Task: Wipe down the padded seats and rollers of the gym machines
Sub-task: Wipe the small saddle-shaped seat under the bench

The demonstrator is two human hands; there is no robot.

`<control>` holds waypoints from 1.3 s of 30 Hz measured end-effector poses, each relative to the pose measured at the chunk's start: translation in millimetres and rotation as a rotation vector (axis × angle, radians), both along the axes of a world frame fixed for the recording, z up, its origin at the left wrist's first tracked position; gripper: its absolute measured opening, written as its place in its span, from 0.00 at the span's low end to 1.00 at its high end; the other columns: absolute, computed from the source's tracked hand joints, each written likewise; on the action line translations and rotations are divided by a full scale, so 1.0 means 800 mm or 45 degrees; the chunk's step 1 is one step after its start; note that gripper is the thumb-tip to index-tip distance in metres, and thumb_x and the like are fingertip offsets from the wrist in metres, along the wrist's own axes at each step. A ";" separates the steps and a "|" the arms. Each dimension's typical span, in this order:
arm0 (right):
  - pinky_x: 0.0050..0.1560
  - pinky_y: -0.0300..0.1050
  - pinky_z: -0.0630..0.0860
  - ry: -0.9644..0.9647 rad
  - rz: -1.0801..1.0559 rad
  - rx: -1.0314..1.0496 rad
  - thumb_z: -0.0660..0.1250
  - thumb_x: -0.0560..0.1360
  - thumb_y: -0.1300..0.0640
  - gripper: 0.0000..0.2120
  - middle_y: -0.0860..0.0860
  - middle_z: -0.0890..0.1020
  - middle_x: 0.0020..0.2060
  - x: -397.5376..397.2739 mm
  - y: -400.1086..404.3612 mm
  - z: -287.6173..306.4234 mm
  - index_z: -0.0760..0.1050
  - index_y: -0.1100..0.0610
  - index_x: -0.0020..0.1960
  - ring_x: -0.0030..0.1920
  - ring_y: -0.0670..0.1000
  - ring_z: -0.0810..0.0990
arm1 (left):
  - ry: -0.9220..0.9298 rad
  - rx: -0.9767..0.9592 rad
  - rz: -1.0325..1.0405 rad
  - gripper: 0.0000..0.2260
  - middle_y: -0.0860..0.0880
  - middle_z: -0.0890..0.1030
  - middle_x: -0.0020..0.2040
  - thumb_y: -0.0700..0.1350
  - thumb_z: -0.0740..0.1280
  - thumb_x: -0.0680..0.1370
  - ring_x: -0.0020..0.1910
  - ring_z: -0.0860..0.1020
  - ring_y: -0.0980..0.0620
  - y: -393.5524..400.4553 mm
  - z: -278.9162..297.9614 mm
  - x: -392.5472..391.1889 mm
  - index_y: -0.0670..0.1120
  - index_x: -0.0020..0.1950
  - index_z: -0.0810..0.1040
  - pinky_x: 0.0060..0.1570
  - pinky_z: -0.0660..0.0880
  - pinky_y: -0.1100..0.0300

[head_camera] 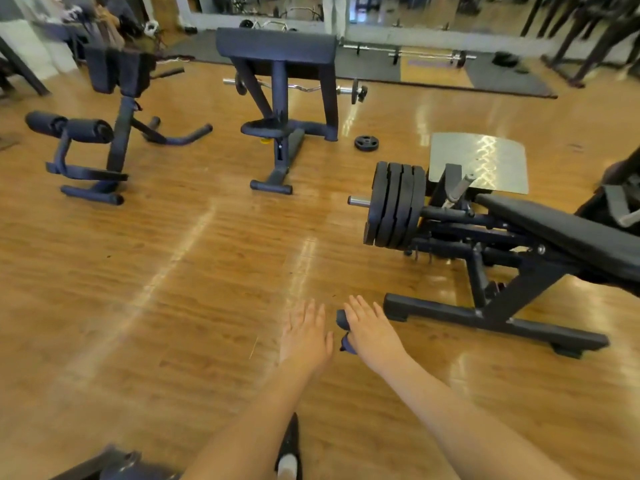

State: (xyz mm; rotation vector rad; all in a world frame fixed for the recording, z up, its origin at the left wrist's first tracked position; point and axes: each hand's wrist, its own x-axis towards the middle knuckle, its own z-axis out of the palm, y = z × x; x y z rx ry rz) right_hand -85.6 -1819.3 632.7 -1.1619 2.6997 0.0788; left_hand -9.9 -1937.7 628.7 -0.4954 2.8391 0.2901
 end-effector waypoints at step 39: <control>0.72 0.48 0.48 -0.048 0.211 -0.071 0.51 0.81 0.56 0.27 0.52 0.51 0.76 -0.897 -0.829 -0.047 0.45 0.58 0.76 0.75 0.51 0.51 | -0.073 0.018 0.147 0.27 0.47 0.43 0.78 0.54 0.47 0.82 0.77 0.42 0.49 -0.828 -0.036 -0.851 0.46 0.78 0.44 0.74 0.42 0.48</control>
